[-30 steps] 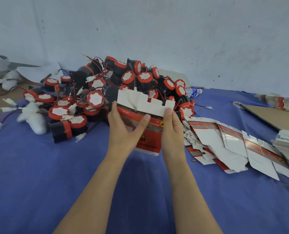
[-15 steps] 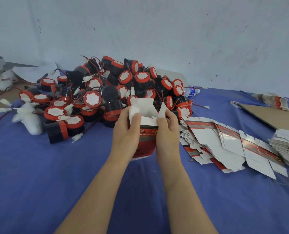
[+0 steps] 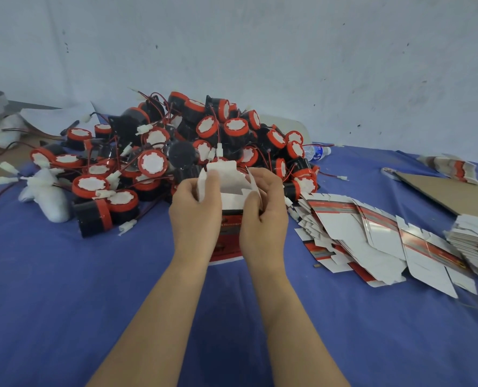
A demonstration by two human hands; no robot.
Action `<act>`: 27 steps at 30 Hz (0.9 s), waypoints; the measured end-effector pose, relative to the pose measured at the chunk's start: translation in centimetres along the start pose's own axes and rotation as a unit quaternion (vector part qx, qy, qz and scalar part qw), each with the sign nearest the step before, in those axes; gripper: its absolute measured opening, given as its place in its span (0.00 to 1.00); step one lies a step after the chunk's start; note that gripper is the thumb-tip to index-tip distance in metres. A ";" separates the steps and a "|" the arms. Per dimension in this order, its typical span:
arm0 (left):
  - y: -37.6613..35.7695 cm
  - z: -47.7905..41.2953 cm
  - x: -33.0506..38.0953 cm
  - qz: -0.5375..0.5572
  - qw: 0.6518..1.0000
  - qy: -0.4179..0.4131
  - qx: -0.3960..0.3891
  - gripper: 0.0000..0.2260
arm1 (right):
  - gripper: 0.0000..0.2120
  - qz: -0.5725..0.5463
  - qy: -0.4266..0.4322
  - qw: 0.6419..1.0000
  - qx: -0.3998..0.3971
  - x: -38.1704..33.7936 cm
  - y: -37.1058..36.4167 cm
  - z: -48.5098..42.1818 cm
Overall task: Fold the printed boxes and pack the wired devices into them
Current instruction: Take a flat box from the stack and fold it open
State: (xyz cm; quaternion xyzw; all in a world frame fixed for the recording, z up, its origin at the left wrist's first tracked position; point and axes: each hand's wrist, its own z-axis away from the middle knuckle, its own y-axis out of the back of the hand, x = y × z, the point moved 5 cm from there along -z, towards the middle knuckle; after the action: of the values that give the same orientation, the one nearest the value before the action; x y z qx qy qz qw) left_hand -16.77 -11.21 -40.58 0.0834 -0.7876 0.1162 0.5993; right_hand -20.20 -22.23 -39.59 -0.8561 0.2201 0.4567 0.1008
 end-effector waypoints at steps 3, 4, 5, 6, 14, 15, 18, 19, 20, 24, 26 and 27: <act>0.1 -0.2 -0.2 0.079 0.996 0.041 0.033 0.19 | 0.24 0.004 0.014 1.000 -0.004 -0.2 -0.2 0.1; 0.2 -0.2 -0.5 0.100 0.993 0.045 0.037 0.20 | 0.24 -0.004 0.012 1.000 -0.003 -0.2 -0.3 0.1; 0.1 0.0 -0.3 0.093 0.995 0.027 0.036 0.19 | 0.24 -0.012 0.009 1.000 0.003 -0.2 -0.3 0.1; 0.0 0.3 -0.1 0.074 0.997 -0.006 0.026 0.16 | 0.23 -0.019 0.004 1.000 0.013 0.1 -0.2 0.1; -0.7 1.8 0.1 -0.008 0.979 -0.184 -0.084 0.10 | 0.07 0.026 -0.060 0.998 -0.014 1.7 1.1 -0.6; -0.7 1.7 0.0 -0.020 0.977 -0.198 -0.082 0.09 | 0.05 0.026 -0.078 0.996 -0.017 2.0 1.3 -0.8; -0.9 1.8 -0.2 -0.071 0.964 -0.246 -0.075 0.11 | 0.12 0.046 -0.101 0.994 0.001 3.1 2.0 -1.3; -1.0 1.9 -0.4 -0.088 0.960 -0.253 -0.077 0.14 | 0.13 0.052 -0.106 0.993 0.003 3.3 2.0 -1.3; -1.1 1.9 -0.5 -0.101 0.959 -0.254 -0.082 0.17 | 0.13 0.057 -0.109 0.992 0.002 3.4 2.0 -1.3; -1.4 2.1 -0.9 -0.134 0.949 -0.267 -0.099 0.21 | 0.13 0.066 -0.111 0.992 0.004 3.7 1.9 -1.2; -1.4 2.0 -0.9 -0.137 0.950 -0.266 -0.090 0.21 | 0.12 0.062 -0.111 0.992 -0.006 3.7 1.8 -1.2; -1.3 2.0 -0.8 -0.136 0.951 -0.267 -0.082 0.21 | 0.12 0.063 -0.108 0.992 -0.018 3.6 1.8 -1.3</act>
State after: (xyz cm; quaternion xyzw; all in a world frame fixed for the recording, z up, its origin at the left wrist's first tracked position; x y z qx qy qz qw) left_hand -18.11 -13.02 -41.74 0.1684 -0.9067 -0.0579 0.3824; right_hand -18.35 -25.27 -41.78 -0.7876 0.2531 0.5560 0.0801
